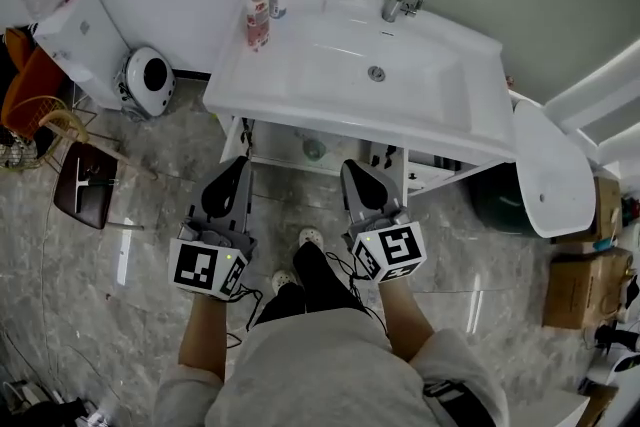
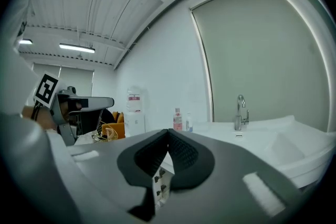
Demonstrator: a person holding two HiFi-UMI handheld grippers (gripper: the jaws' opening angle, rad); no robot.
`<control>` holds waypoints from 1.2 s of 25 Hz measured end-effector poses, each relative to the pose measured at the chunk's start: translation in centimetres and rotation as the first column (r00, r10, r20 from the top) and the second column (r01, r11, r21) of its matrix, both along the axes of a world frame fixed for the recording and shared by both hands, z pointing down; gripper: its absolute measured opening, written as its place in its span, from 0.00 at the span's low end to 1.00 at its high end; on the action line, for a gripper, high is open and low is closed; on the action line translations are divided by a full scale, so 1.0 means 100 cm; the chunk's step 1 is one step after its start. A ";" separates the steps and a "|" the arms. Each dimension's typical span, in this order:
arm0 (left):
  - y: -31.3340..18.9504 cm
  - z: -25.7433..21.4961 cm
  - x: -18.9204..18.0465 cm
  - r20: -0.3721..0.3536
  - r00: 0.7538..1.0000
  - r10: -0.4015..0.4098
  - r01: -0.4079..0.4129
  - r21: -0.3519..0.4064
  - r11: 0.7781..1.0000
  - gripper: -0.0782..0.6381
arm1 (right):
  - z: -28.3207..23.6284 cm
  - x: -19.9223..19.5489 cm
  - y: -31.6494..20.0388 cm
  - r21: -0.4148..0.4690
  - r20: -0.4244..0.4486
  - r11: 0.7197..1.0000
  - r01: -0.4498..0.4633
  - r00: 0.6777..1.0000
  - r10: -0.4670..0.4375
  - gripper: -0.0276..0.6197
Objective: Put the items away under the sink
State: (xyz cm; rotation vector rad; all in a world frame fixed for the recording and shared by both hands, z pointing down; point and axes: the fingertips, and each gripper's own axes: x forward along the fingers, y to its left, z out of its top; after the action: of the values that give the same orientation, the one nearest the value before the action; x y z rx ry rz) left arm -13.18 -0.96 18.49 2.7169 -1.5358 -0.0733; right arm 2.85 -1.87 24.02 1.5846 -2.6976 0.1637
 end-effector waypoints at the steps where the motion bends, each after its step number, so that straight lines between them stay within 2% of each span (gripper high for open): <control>1: 0.003 -0.005 -0.001 0.002 1.000 -0.002 0.002 0.007 1.000 0.12 | -0.006 0.000 0.003 0.009 -0.001 1.000 -0.004 1.000 0.004 0.06; 16: 0.030 -0.062 -0.003 0.000 1.000 0.009 -0.009 0.110 0.994 0.12 | -0.075 0.013 0.027 0.139 0.007 0.988 -0.071 0.997 0.071 0.06; 30: 0.053 -0.073 -0.011 -0.012 1.000 0.004 -0.002 0.135 0.991 0.12 | -0.084 0.004 0.049 0.158 -0.010 0.984 -0.079 0.997 0.081 0.06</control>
State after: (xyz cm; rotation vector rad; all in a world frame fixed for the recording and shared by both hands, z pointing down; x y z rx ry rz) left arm -14.28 4.29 11.19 2.8141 -1.5790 -0.2010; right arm 3.27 3.00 15.62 1.7276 -2.6960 -0.0640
